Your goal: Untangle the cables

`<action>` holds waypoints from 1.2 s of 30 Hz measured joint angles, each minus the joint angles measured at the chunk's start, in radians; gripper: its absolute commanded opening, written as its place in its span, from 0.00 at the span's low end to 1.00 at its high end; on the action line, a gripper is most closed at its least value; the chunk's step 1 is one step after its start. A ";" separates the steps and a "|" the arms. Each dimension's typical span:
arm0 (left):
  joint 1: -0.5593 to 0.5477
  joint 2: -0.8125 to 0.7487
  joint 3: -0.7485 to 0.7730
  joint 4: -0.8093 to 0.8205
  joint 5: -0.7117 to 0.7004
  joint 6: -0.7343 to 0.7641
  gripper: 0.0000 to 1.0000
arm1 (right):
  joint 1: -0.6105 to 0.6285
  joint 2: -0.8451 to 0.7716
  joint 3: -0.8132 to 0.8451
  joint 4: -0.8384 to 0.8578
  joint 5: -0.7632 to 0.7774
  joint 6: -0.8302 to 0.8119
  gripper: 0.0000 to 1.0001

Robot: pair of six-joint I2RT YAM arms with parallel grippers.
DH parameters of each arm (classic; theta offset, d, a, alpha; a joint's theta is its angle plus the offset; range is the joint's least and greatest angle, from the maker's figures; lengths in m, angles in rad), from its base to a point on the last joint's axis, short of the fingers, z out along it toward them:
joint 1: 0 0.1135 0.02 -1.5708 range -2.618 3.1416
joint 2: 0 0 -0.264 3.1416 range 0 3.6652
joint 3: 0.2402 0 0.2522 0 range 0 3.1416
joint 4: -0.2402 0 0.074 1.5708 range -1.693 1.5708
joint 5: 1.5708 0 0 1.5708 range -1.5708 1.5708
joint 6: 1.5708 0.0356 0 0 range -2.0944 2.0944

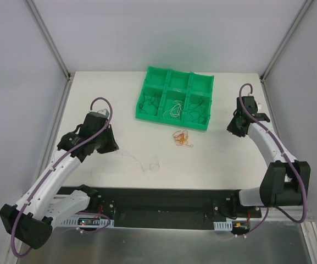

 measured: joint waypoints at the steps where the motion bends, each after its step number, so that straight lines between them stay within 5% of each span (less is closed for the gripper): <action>1: 0.000 0.006 0.000 -0.003 -0.002 0.000 0.00 | 0.000 0.011 -0.003 0.000 -0.003 -0.002 0.27; 9: 0.000 0.093 0.000 -0.008 0.034 0.003 0.00 | 0.116 0.058 -0.003 0.063 -0.222 -0.131 0.57; 16: 0.000 0.239 0.001 0.028 0.133 0.038 0.01 | 0.472 0.114 0.023 0.182 -0.469 -0.202 0.61; 20: 0.000 0.375 0.019 0.045 0.206 0.077 0.48 | 0.583 0.174 0.062 0.205 -0.542 -0.228 0.61; 22: 0.000 0.402 0.023 0.056 0.224 0.091 0.61 | 0.619 0.198 0.076 0.214 -0.574 -0.240 0.61; 26: 0.008 0.351 0.020 0.056 0.229 0.097 0.72 | 0.658 0.232 0.098 0.219 -0.623 -0.269 0.66; 36: 0.072 -0.055 -0.001 -0.023 0.094 0.116 0.82 | 0.783 0.445 0.327 0.192 -0.626 -0.313 0.73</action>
